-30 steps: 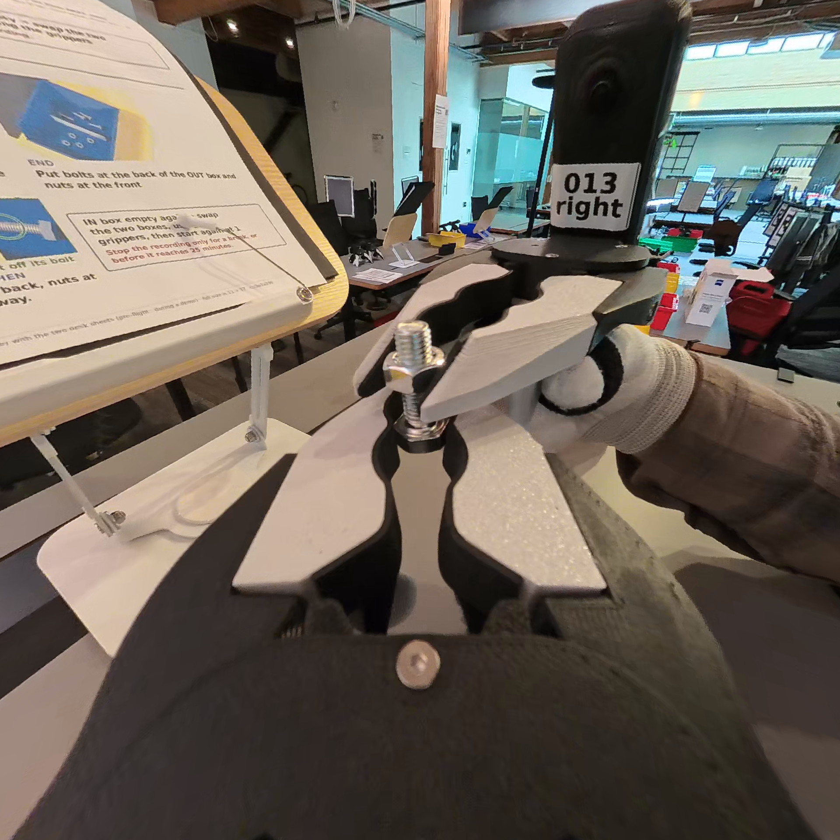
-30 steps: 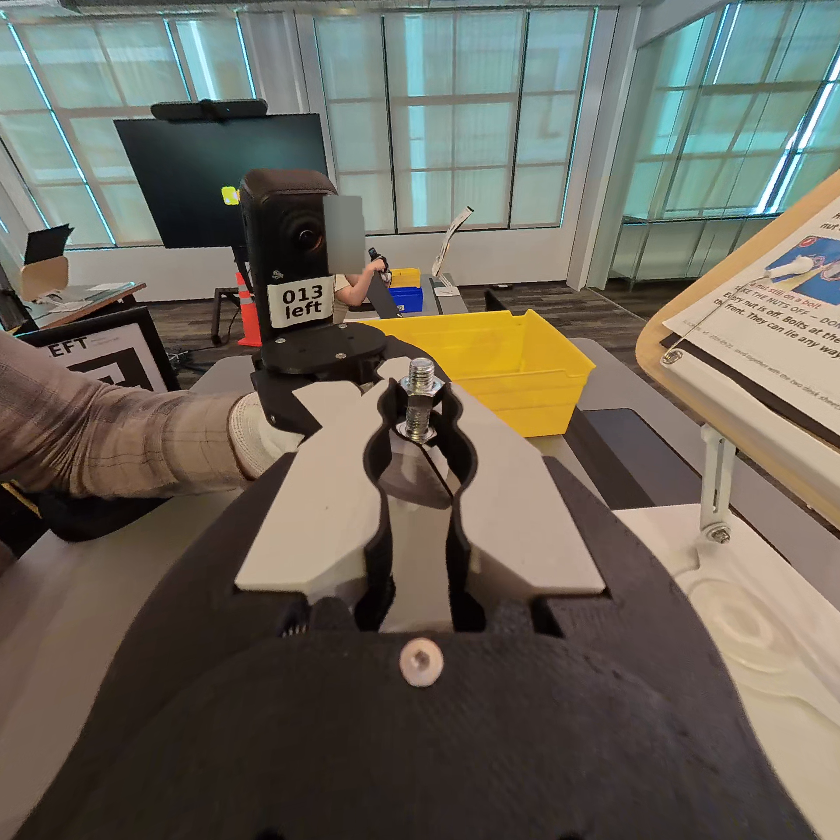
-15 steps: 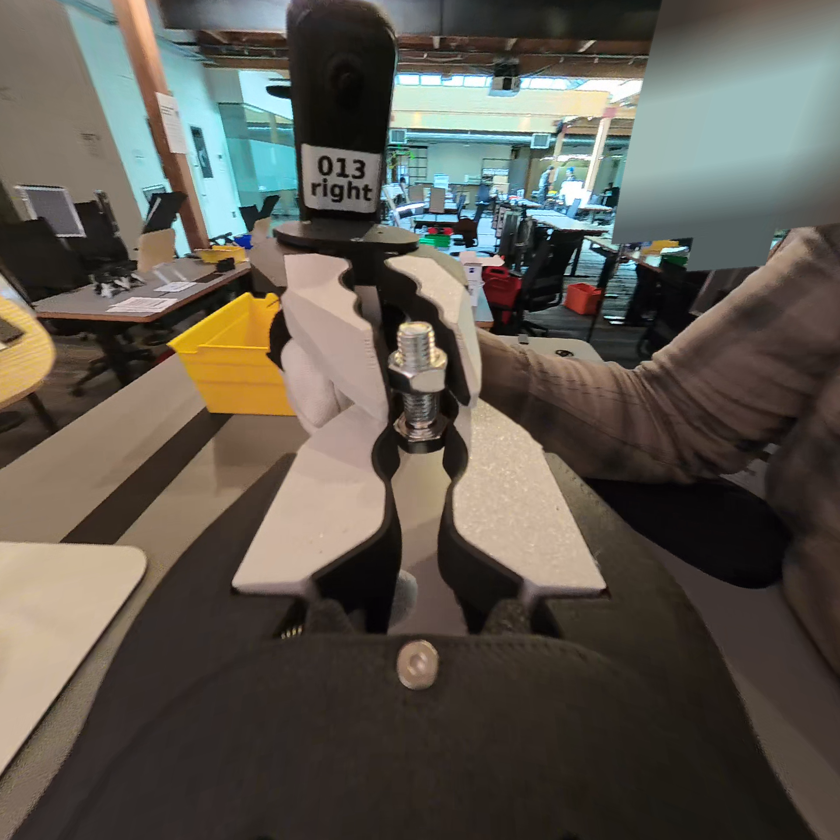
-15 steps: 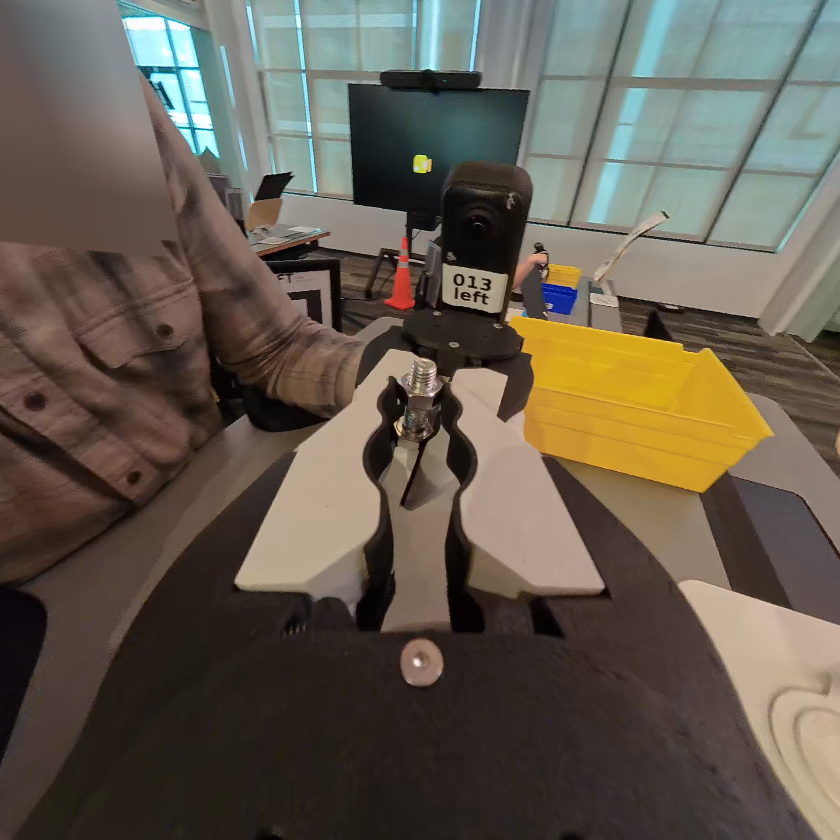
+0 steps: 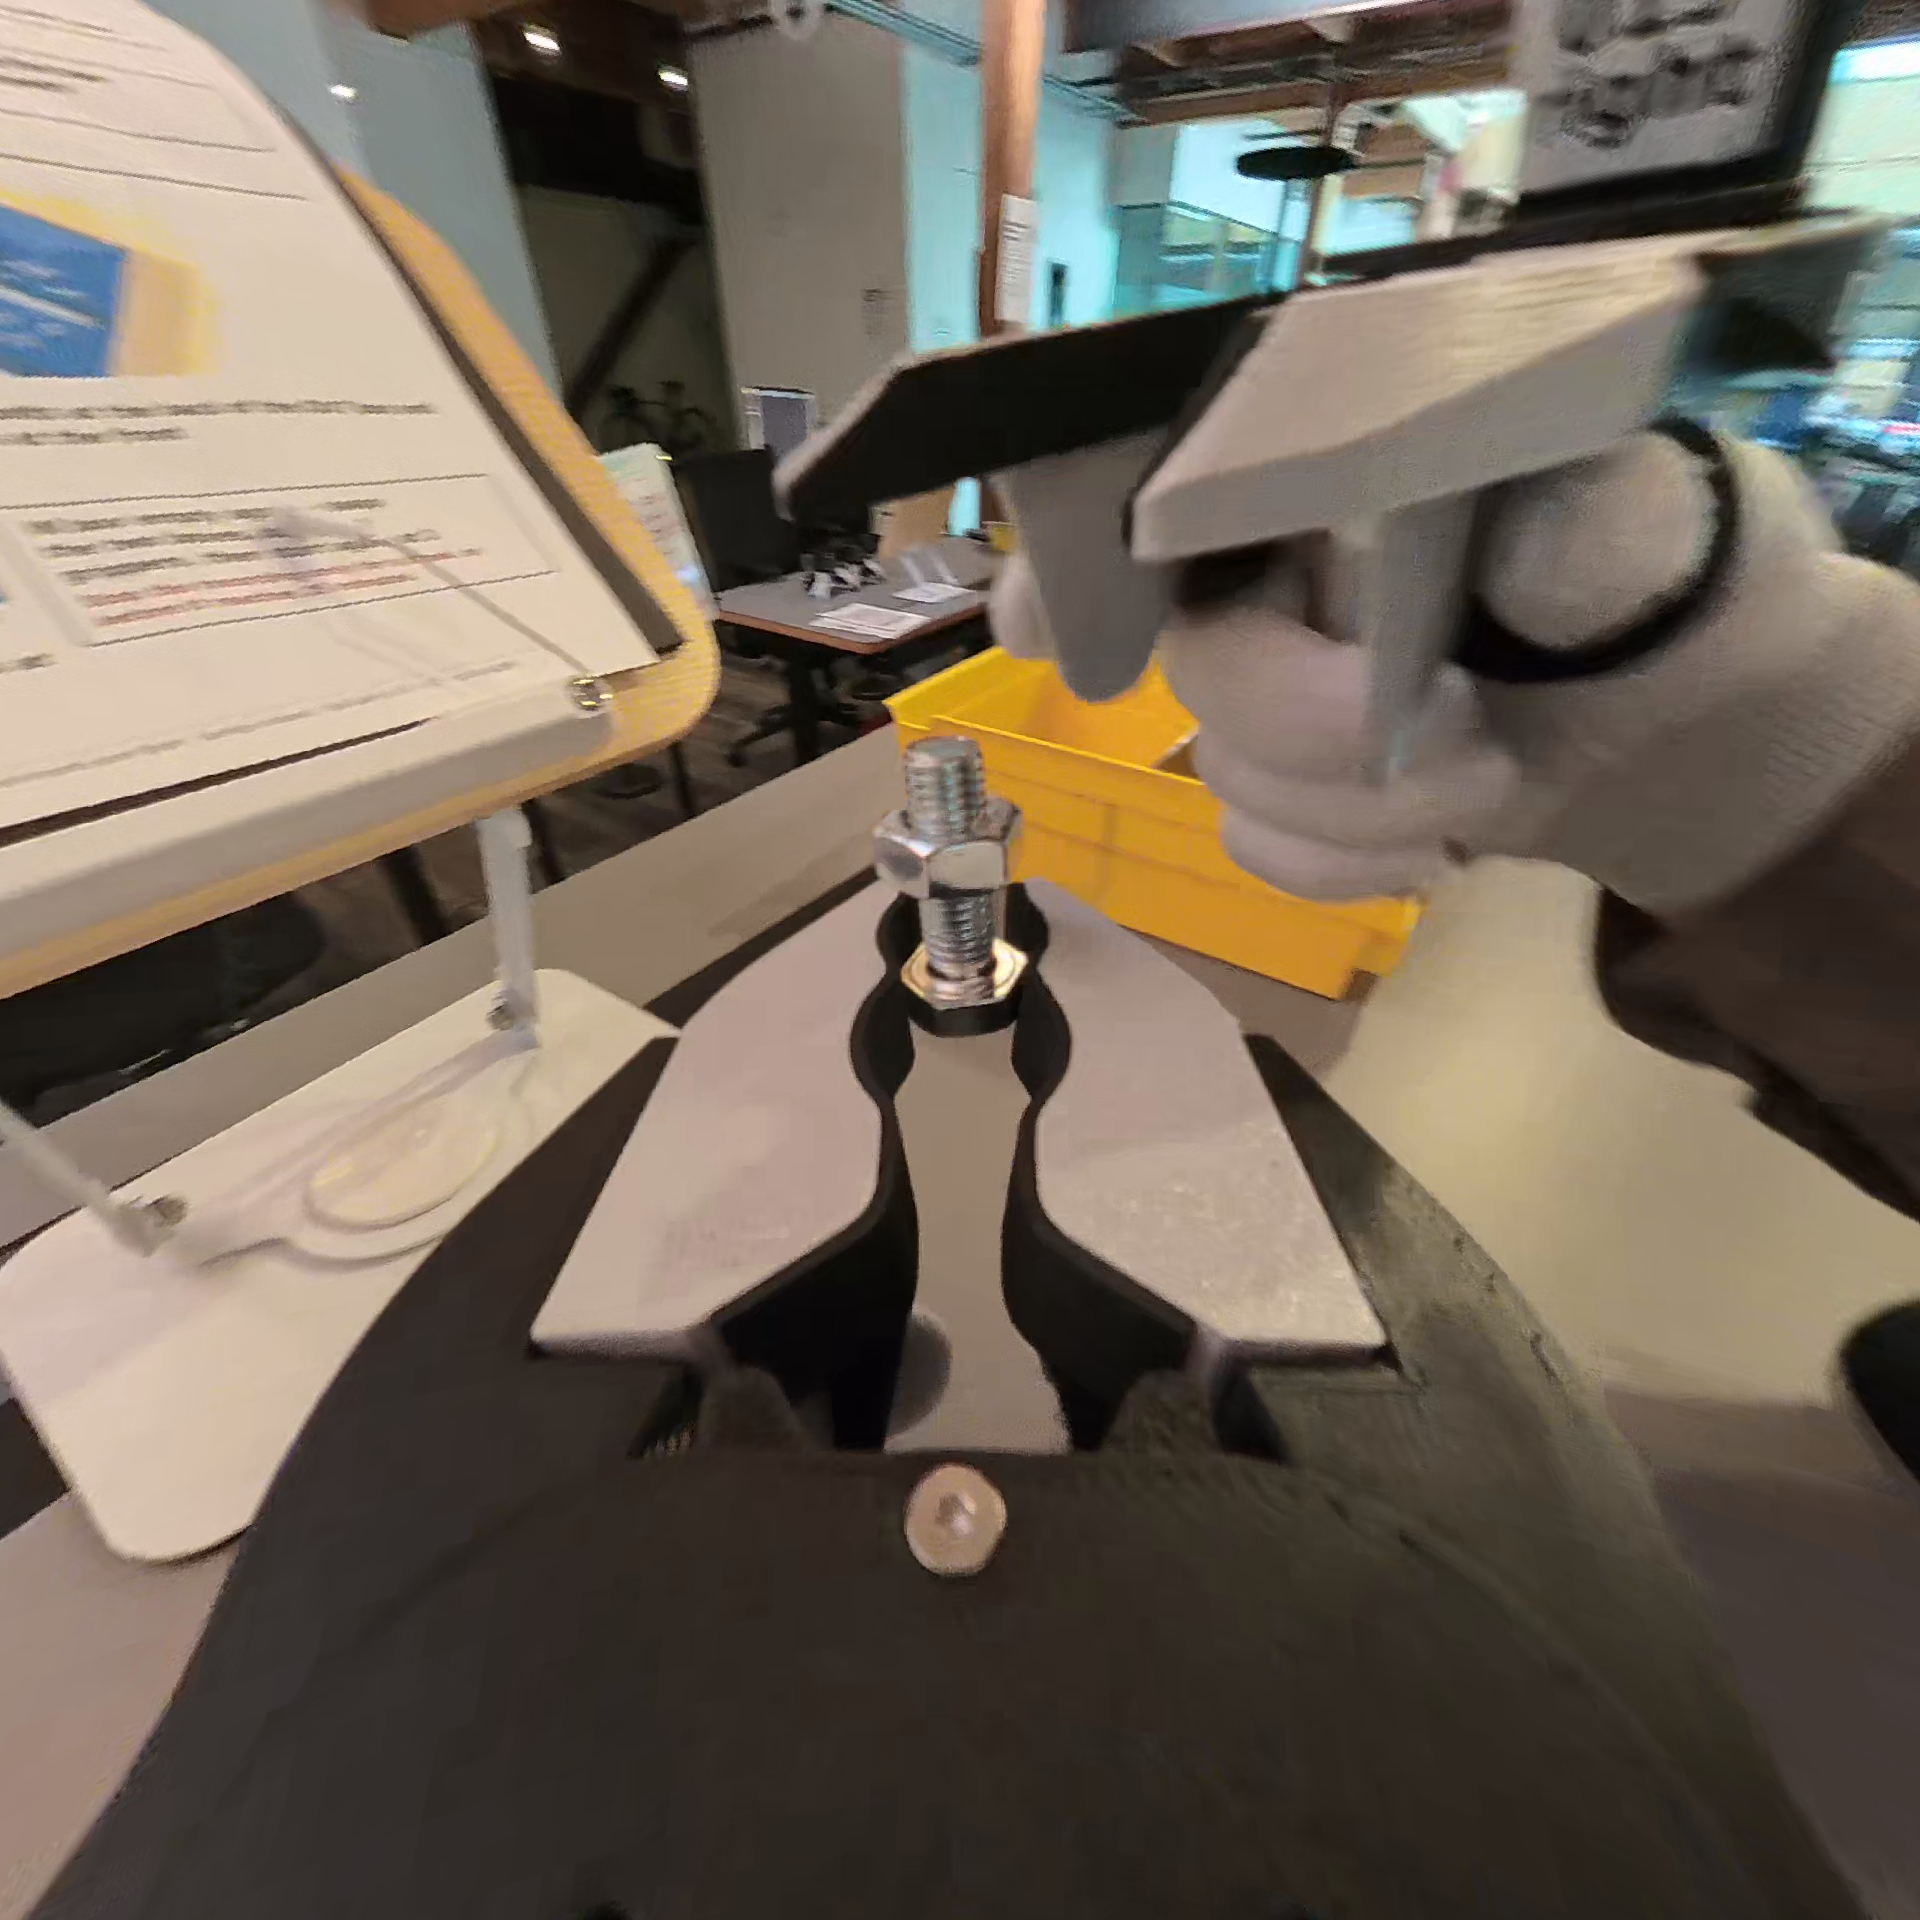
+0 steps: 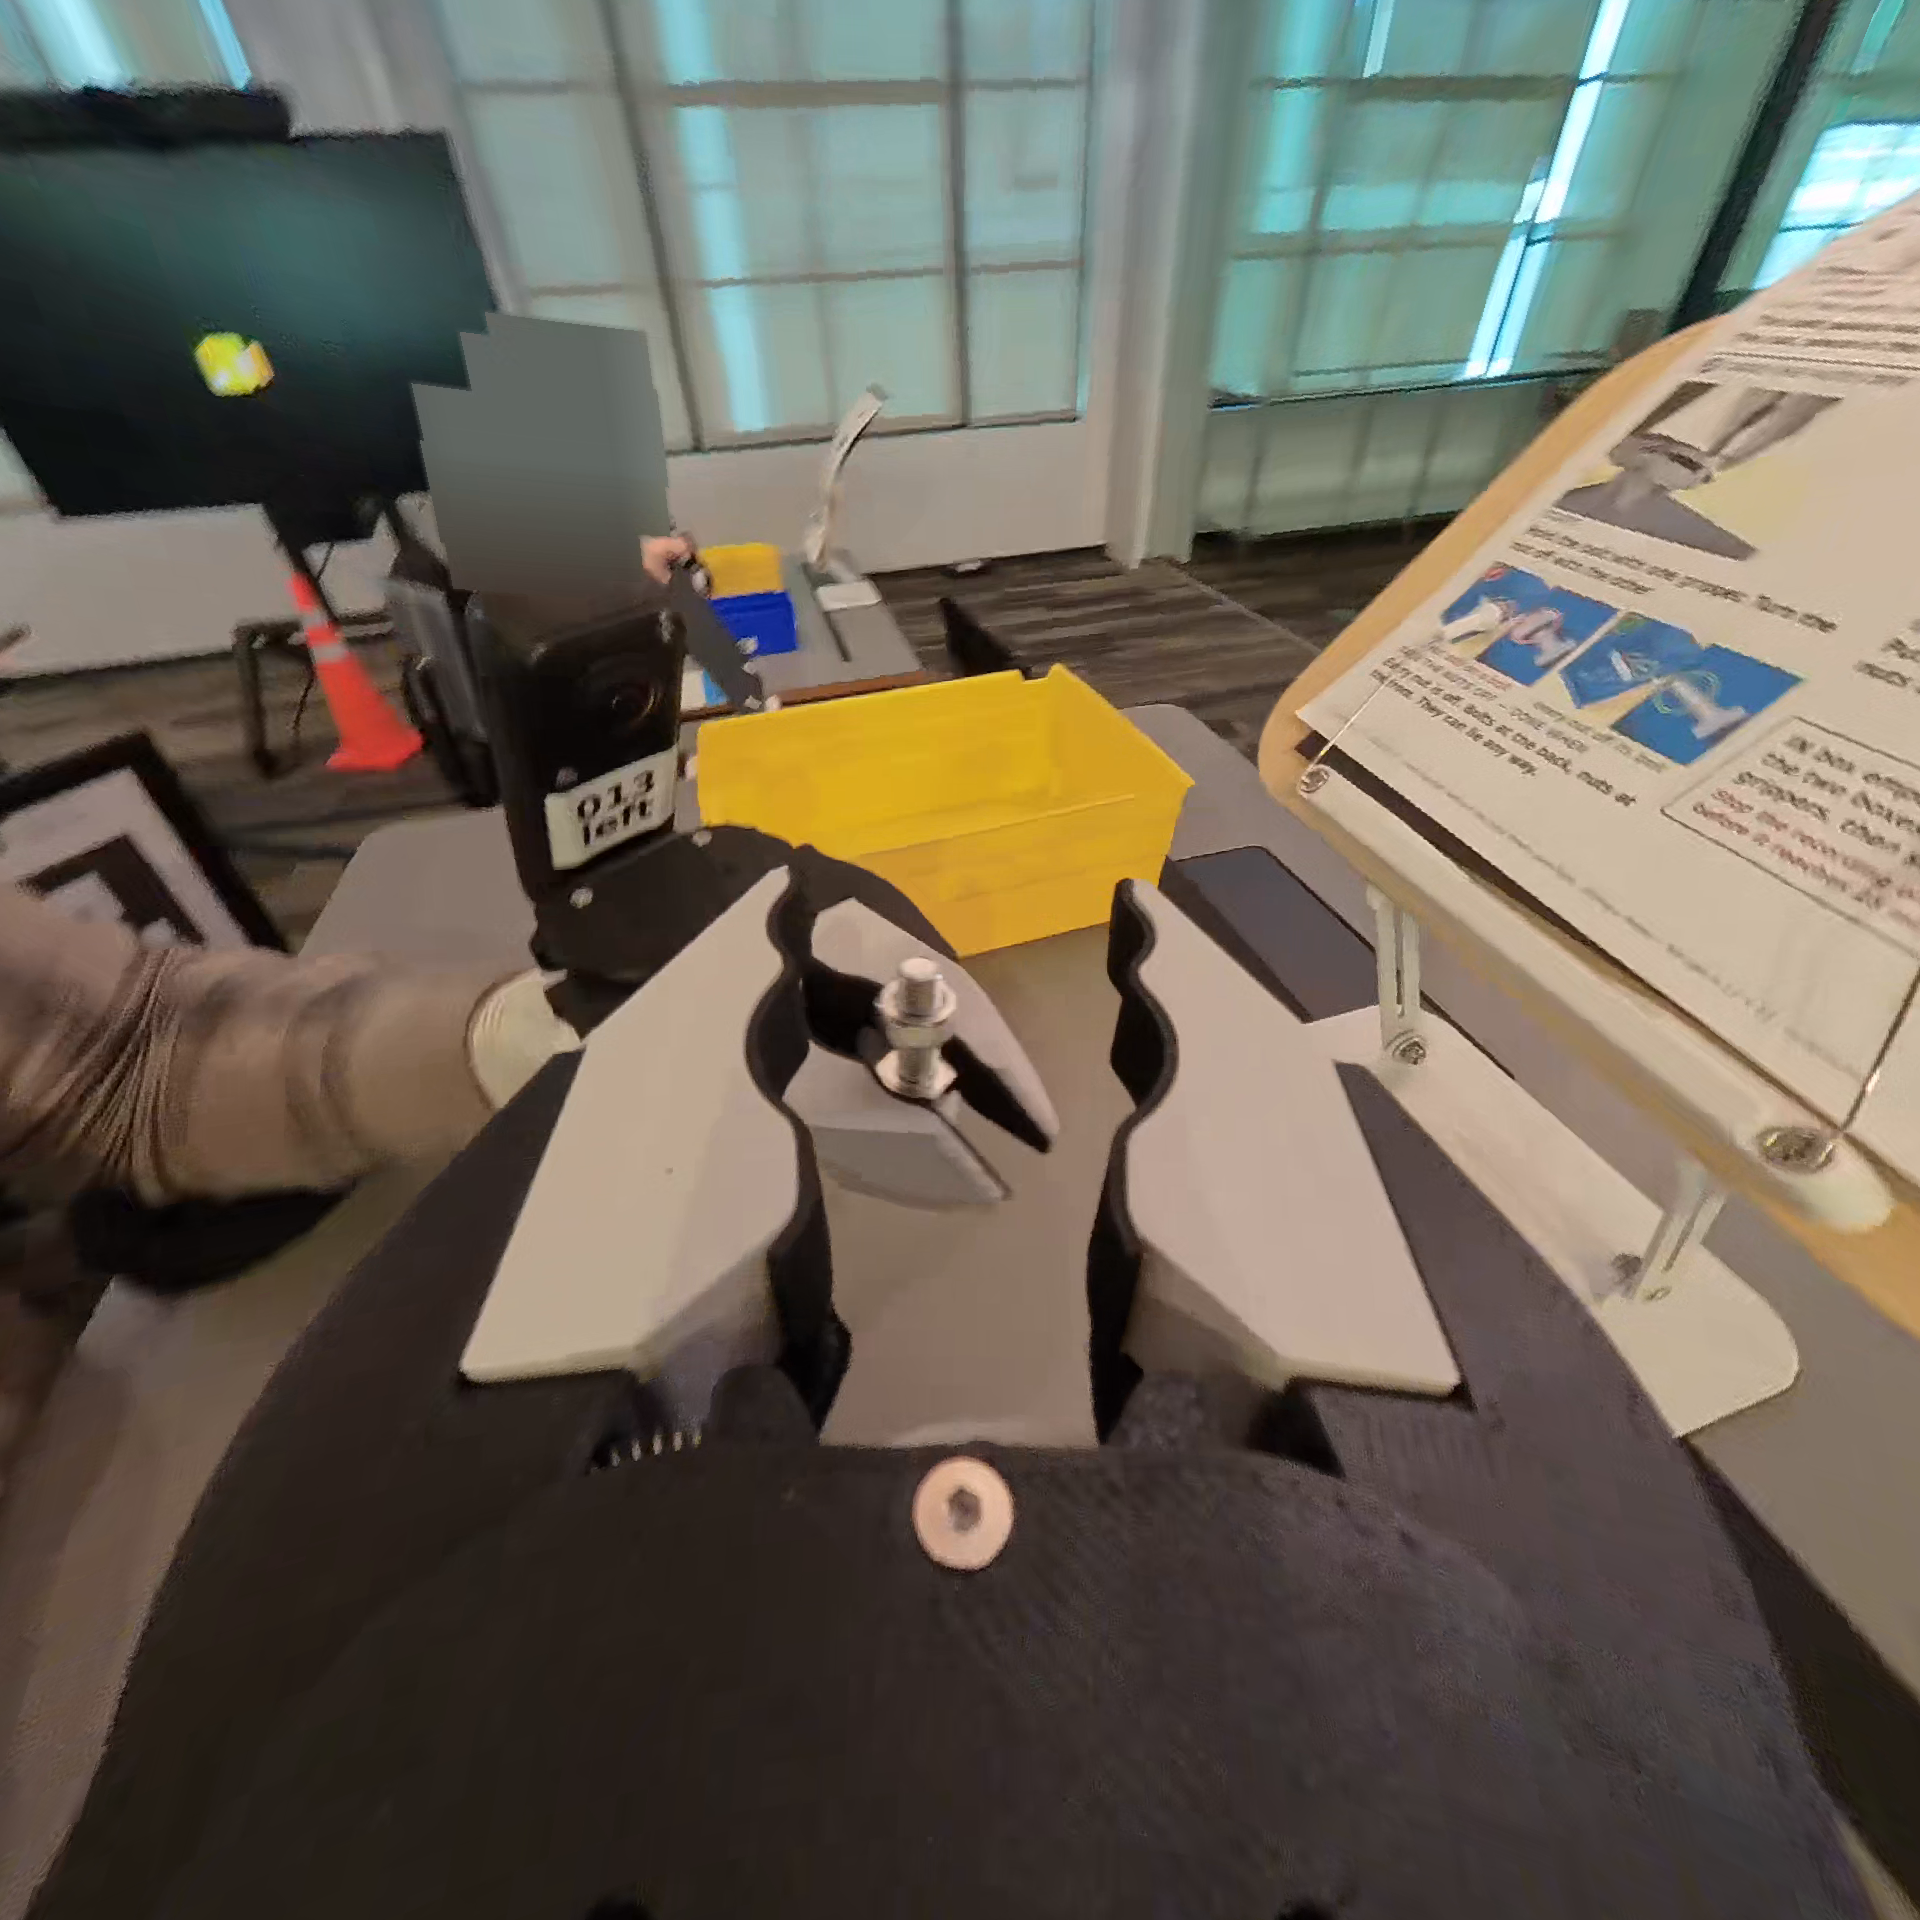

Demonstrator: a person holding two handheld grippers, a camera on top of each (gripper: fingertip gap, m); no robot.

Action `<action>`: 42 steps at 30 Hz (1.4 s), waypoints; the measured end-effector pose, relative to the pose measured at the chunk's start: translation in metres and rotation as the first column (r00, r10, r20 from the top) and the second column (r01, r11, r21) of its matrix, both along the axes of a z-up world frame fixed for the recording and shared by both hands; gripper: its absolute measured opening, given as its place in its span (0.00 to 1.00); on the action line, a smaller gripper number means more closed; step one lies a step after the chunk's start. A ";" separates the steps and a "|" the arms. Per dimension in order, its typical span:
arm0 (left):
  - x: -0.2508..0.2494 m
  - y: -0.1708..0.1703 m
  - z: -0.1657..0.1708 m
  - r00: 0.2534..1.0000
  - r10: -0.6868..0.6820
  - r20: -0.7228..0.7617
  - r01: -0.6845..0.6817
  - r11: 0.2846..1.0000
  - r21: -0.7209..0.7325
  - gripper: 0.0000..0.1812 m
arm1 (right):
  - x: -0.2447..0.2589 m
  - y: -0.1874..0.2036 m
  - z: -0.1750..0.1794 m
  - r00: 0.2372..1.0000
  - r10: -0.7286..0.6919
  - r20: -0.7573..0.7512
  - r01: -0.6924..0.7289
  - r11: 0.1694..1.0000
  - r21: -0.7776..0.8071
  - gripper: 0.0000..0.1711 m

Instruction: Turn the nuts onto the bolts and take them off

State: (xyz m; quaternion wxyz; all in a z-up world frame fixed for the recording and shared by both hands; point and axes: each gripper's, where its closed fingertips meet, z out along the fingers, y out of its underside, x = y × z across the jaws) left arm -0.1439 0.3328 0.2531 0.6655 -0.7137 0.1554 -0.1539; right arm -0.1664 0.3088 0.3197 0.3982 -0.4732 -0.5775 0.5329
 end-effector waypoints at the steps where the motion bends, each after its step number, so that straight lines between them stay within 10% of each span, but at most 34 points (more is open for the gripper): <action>1: -0.004 0.002 0.000 0.999 0.042 -0.002 -0.042 0.999 0.001 0.09 | -0.002 -0.003 -0.002 0.999 -0.050 -0.009 0.050 0.999 -0.017 0.32; 10: -0.012 0.003 0.004 0.979 0.193 -0.067 -0.189 0.980 0.062 0.08 | -0.007 -0.006 -0.031 0.897 -0.441 -0.029 0.438 0.895 -0.086 0.16; 20: 0.009 -0.004 0.010 0.995 0.086 -0.055 -0.083 0.995 0.055 0.08 | 0.007 -0.012 -0.028 0.906 -0.415 -0.085 0.411 0.910 -0.056 0.09; 32: 0.057 -0.036 0.035 0.966 -0.254 0.052 0.252 0.967 0.041 0.08 | 0.040 -0.045 -0.004 0.970 0.212 -0.121 -0.216 0.976 -0.019 0.09; 42: 0.118 -0.093 0.057 0.795 -0.598 0.102 0.595 0.801 0.061 0.08 | 0.101 -0.092 0.017 0.560 0.799 -0.218 -0.822 0.568 -0.032 0.09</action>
